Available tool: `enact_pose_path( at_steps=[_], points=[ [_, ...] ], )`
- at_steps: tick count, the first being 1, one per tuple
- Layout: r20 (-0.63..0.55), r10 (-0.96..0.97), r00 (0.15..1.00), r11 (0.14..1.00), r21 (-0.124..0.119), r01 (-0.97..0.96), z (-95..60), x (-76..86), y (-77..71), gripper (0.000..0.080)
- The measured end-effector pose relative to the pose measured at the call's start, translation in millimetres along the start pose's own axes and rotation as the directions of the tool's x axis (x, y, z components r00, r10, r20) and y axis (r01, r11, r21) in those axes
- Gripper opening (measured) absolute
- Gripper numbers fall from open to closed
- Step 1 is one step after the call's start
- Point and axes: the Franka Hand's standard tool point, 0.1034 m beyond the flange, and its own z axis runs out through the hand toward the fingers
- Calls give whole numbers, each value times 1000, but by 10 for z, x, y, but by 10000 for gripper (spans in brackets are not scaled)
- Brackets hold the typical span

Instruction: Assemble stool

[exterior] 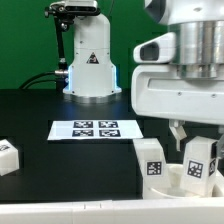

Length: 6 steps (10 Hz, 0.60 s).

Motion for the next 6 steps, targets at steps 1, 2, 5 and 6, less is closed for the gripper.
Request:
enact_pose_path(
  at_steps=[1,2,5,6],
  points=[
    [2,59,998,998,1,-59,-4,-7,1,337],
    [2,126,992,992,1,-126,-4,-9,-1,337],
    [20,426,904,904,6,-426,-17,-30,-17,337],
    [29,605,795,796,5,-606,-20,-84,-46,337]
  ],
)
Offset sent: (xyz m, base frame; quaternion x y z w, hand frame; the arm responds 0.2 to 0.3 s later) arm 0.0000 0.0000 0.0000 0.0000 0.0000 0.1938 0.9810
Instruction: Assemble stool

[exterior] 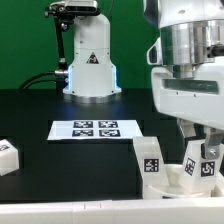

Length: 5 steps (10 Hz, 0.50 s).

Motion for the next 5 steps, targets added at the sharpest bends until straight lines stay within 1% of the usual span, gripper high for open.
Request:
enact_pose_path(
  at_steps=[1,2,5],
  points=[
    [3,184,983,983,0,-184,13,-50,23,337],
    [5,187,982,982,0,-187,12,-38,21,337],
    [22,370,929,929,-8,-370,22,-65,35,337]
  ],
)
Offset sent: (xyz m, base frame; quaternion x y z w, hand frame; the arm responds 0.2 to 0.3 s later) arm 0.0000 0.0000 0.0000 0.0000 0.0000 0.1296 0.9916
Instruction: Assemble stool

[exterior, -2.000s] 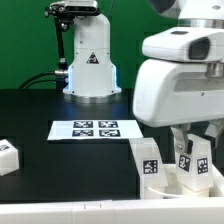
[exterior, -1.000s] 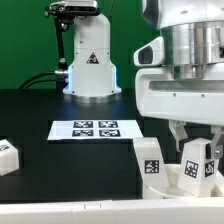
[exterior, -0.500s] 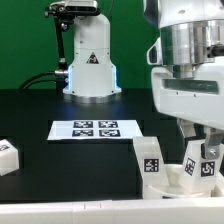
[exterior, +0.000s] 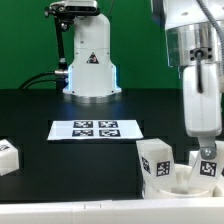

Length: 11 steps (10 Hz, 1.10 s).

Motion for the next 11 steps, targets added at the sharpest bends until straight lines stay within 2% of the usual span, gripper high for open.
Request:
enact_pose_path(
  at_steps=[3,5,7,8,9,10,11],
  points=[
    [32,161,986,987,-4,-161,1,-91,57,337],
    [48,179,983,984,9,-179,3,-106,66,337],
    [49,169,984,985,12,-170,5,-108,69,337],
    [48,155,987,988,12,-156,9,-106,71,413],
    [48,142,989,990,13,-143,9,-105,71,582],
    [46,104,993,994,15,-105,0,-102,64,582],
    [52,-21,998,1000,18,20,-66,-105,35,628]
  ],
)
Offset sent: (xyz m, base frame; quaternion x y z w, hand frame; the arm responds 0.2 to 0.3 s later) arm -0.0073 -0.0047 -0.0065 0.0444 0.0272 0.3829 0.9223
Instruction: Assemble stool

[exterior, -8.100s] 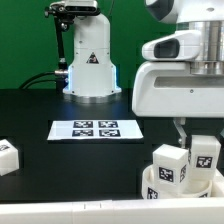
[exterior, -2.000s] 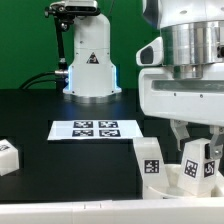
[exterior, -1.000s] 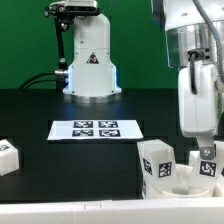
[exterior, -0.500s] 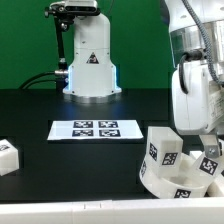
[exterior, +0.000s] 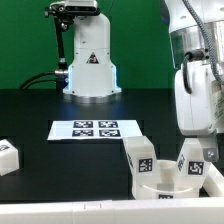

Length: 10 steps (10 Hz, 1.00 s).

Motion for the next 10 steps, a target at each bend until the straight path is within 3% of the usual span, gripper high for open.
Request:
enact_pose_path(
  at_steps=[2,3,7,9,10],
  points=[
    [29,-311,950,950,-11,311,-176,-54,-27,645],
    [33,-410,912,911,-25,411,-184,-48,-11,649],
    [25,-616,788,787,-21,616,-171,-15,-27,649],
    [4,-901,434,433,-47,900,-244,14,-63,649],
    [5,-962,272,271,-72,960,-214,28,-42,649]
  ],
)
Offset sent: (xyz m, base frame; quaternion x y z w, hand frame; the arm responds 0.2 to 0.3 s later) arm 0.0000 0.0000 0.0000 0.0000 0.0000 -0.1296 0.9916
